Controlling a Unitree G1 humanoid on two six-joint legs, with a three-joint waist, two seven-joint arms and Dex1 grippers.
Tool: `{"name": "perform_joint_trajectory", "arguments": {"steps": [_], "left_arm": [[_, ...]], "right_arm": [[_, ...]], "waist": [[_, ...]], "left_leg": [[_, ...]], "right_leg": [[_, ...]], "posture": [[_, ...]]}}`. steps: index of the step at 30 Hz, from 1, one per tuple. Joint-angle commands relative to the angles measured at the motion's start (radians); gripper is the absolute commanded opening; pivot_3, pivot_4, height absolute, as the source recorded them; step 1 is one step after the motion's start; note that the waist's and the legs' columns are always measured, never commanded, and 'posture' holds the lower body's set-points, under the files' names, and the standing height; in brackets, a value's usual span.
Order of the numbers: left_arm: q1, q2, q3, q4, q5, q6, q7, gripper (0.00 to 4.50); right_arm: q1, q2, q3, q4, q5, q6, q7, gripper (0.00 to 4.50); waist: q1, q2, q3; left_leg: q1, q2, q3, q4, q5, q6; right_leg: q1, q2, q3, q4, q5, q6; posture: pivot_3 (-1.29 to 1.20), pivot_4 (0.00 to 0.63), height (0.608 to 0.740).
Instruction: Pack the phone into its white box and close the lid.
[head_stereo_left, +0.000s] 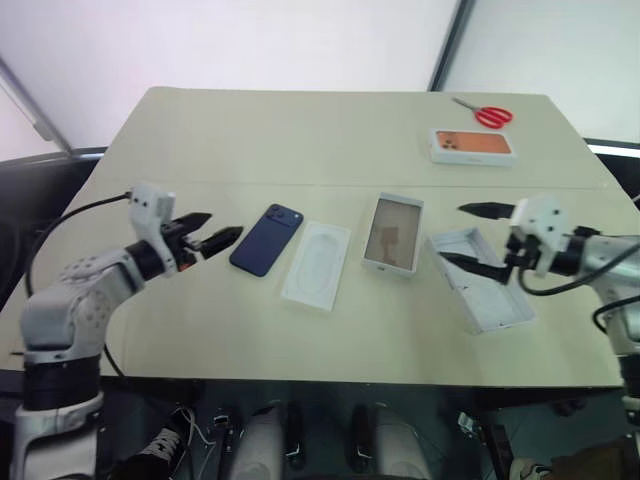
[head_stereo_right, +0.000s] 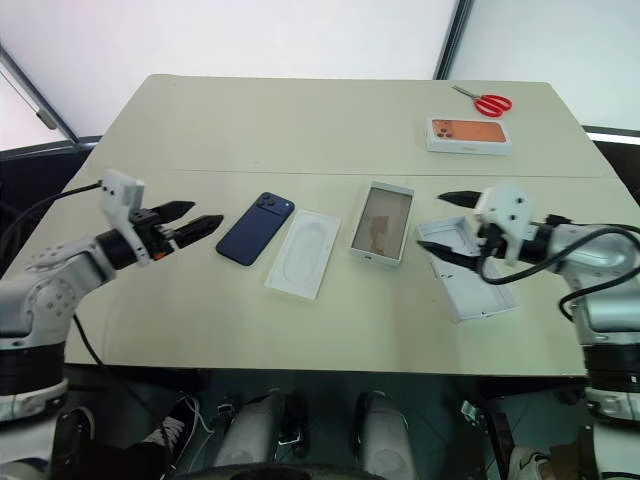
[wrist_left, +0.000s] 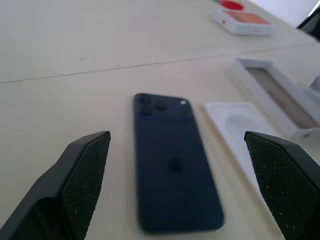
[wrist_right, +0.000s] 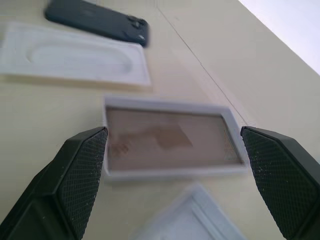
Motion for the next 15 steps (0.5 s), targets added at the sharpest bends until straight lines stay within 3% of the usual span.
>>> {"name": "perform_joint_trajectory", "arguments": {"steps": [1,10,15], "left_arm": [[-0.026,-0.043,-0.009,-0.061,-0.107,0.155,0.058,4.50],[-0.059,-0.161,0.014,0.008,-0.220,0.323,0.150,4.50],[-0.069,-0.157,-0.070,0.006,-0.162,0.375,0.206,4.50]], "right_arm": [[-0.061,0.028,0.014,-0.048,0.004,0.027,-0.037,4.45],[-0.055,0.057,0.040,-0.047,-0.014,0.015,-0.055,4.45],[-0.042,0.060,0.037,-0.039,-0.033,-0.003,-0.067,4.45]], "waist": [[-0.002,0.000,0.000],[-0.002,0.000,0.000],[-0.001,0.000,0.000]], "left_leg": [[0.000,0.000,0.000,0.001,0.000,0.000],[0.000,0.000,0.000,0.002,0.000,0.000],[0.000,0.000,0.000,0.002,0.000,0.000]], "right_leg": [[0.000,0.000,0.000,0.000,0.000,0.000],[0.000,0.001,0.000,0.002,0.000,0.001],[0.000,0.001,0.000,0.002,0.000,0.001]], "posture": [[0.00,0.150,0.738],[0.00,0.150,0.738],[0.00,0.150,0.738]]}}
